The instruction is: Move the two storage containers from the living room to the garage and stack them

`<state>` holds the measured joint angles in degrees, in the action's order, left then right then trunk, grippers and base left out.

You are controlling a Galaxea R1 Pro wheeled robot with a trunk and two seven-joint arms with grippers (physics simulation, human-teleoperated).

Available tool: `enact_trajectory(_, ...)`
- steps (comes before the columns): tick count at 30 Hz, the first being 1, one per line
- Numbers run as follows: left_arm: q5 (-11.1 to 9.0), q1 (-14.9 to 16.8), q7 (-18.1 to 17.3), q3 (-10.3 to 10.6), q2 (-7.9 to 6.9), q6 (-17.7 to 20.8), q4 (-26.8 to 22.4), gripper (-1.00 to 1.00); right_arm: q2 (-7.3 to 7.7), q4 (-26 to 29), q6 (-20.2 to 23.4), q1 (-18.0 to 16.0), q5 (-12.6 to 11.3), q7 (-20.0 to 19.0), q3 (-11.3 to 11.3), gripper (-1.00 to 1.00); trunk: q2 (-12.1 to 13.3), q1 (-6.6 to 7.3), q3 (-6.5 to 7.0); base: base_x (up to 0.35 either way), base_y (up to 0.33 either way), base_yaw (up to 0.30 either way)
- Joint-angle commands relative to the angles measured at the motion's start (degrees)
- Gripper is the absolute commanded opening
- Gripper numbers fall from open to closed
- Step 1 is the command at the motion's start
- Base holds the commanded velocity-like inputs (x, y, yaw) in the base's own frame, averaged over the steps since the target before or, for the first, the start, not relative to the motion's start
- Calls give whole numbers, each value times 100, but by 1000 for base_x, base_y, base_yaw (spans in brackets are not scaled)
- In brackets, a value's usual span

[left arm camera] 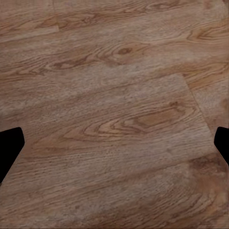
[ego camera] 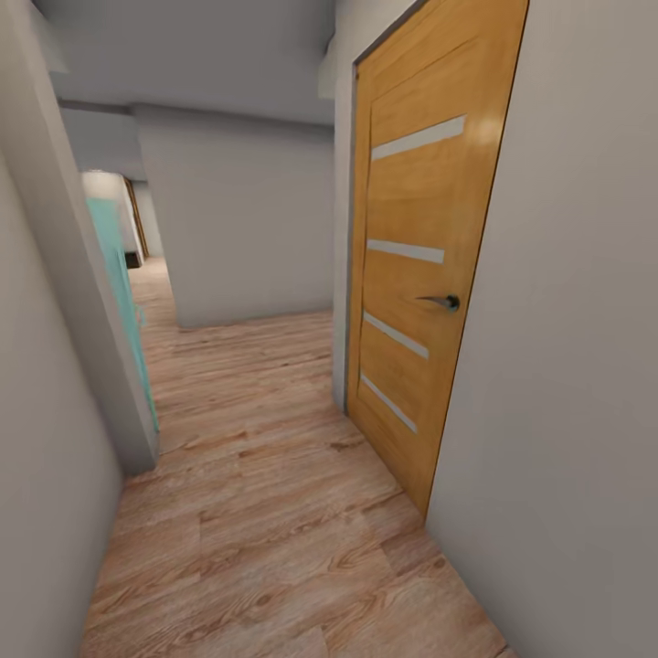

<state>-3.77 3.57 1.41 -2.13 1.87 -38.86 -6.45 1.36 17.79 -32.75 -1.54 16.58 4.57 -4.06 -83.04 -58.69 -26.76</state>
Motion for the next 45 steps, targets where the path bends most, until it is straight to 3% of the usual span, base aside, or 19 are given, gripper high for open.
enact_trajectory(1,-11,4,-5,-16,-7,-17,4,100,5,-3,-5,-4,18,50,-48,100,-3,-3,-6,329,0,0)
enact_trajectory(31,6,4,9,-16,8,-25,4,100,-39,-223,-44,-4,26,44,-35,100,-3,-3,-6,331,0,0)
enact_trajectory(45,8,4,9,-16,11,-25,4,100,-39,-223,-39,-4,21,44,-33,100,-3,-3,-6,331,0,255)
